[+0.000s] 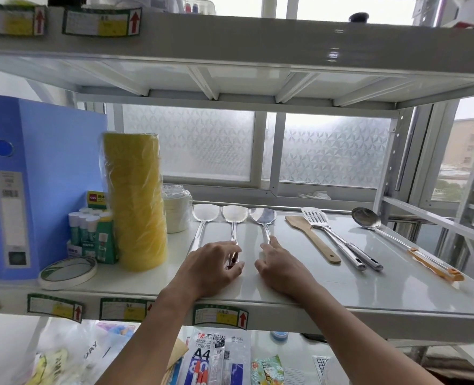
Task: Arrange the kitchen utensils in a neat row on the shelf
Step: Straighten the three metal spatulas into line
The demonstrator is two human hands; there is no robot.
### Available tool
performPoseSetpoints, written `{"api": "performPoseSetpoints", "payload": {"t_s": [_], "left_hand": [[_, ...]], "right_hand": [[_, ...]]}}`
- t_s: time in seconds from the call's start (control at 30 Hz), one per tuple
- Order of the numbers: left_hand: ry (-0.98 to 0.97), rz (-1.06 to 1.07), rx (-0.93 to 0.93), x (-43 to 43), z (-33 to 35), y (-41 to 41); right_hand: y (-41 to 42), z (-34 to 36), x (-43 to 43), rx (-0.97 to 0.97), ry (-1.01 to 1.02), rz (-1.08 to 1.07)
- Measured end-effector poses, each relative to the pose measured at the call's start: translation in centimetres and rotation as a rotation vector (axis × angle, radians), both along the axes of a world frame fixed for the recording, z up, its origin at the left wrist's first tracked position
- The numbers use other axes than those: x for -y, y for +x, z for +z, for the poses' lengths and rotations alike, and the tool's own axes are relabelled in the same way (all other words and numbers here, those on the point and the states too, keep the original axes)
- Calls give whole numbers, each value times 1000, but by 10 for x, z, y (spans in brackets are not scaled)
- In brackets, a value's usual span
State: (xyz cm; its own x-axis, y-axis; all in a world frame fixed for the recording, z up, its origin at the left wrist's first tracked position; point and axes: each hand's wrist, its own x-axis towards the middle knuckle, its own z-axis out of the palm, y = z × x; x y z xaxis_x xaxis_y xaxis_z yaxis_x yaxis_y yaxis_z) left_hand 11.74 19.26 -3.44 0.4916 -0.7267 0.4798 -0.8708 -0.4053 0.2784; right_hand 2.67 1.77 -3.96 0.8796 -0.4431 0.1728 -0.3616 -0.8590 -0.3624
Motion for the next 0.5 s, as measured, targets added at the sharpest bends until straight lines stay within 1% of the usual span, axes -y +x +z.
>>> {"api": "performPoseSetpoints", "payload": {"t_s": [0.13,0.23,0.33,0.37,0.43,0.5], "left_hand": [[-19,7,10,0,2,-2],[-25,15,12,-1,2,-3],[-29,26,16,-3,2,-3],[-33,28,18,-3,2,-4],[-41,29,23,-3,3,-4],[-48,32,25,-2,2,-4]], "right_hand": [[-3,2,0,60,38,5],[-7,9,5,203,93,4],[-18,18,29,343,102,-85],[-23,21,40,363,90,-130],[-37,27,63,342,64,-216],[-51,29,83,243,44,-294]]}}
